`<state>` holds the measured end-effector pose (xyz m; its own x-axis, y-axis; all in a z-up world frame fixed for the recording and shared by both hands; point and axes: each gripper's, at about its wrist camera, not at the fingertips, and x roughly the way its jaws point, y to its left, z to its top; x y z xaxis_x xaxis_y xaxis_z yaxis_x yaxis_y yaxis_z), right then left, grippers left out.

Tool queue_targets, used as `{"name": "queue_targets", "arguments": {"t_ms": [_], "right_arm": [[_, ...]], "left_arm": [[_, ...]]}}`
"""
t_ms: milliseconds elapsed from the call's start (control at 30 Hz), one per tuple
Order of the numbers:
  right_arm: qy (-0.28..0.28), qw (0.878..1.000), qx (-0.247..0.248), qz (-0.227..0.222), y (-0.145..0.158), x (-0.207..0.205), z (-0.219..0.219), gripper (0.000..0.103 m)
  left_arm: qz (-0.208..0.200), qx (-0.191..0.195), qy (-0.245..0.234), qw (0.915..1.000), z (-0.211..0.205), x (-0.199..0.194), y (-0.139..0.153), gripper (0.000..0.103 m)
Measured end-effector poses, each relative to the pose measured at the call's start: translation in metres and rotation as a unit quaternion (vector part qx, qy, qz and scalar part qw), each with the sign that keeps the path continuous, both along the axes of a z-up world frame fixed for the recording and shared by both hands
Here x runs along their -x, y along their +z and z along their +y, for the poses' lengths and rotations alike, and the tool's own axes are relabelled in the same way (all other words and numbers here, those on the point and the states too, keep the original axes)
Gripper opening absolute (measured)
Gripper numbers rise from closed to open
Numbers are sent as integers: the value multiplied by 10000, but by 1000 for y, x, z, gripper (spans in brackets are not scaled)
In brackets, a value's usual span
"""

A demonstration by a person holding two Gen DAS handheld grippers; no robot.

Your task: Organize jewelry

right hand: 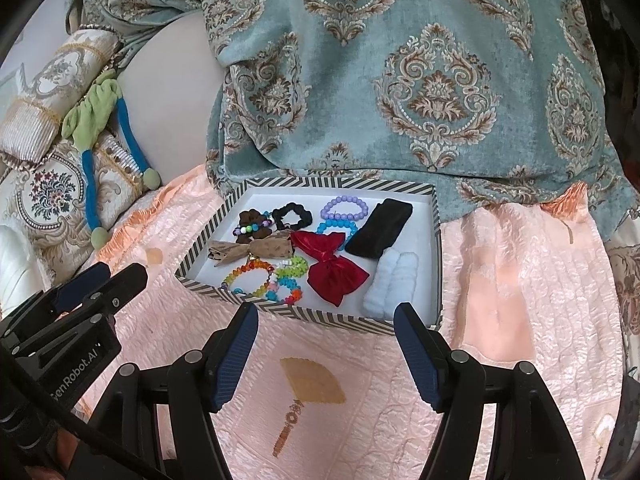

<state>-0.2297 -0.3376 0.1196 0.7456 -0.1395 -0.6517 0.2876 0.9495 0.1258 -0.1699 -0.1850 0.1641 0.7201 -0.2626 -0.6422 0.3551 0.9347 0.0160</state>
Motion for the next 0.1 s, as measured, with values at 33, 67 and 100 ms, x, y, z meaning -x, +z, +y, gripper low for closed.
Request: {"name": "queue_targets", "arguments": {"t_ms": [33,67,100], "right_arm": [[-10,10000,-14,-8,-1,0,-2,68],[-22,10000,-33,-26,-2,1,-5,68],[-45,10000,-43,-48,-2,2,-9,68]], "left_arm": [[3,-1,-4,10000,0,-1,-1,44],[14,4,1,10000,1,-2,-1,44],[21,4,7,10000,1,-3,-2,44]]}}
